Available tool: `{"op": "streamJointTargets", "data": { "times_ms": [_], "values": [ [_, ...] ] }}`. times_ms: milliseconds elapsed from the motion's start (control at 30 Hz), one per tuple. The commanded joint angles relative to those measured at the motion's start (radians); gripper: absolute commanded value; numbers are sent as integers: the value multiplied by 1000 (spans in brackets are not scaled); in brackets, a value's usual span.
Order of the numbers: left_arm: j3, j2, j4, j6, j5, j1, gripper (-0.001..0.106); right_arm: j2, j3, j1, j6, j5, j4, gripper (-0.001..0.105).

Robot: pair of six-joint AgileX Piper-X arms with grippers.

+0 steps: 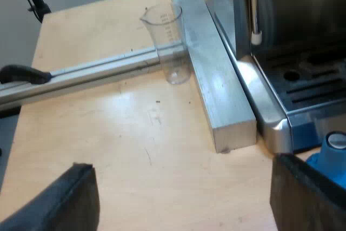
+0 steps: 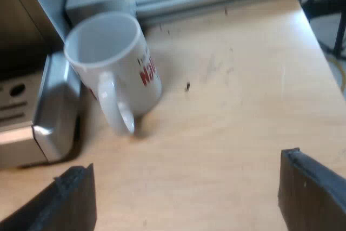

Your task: Put the handle in the coffee machine

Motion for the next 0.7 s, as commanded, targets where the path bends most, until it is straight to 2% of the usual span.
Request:
{"op": "streamJointTargets", "data": {
  "times_ms": [33, 233, 700],
  "values": [
    [25, -139, -16, -15, -16, 0, 67, -46, 22, -5, -5, -2, -9, 71],
    [53, -139, -16, -15, -16, 0, 67, -46, 34, -5, -5, -2, 5, 71],
    [52, -139, -16, -15, -16, 0, 67, -46, 38, -5, -5, -2, 14, 71]
  ]
}}
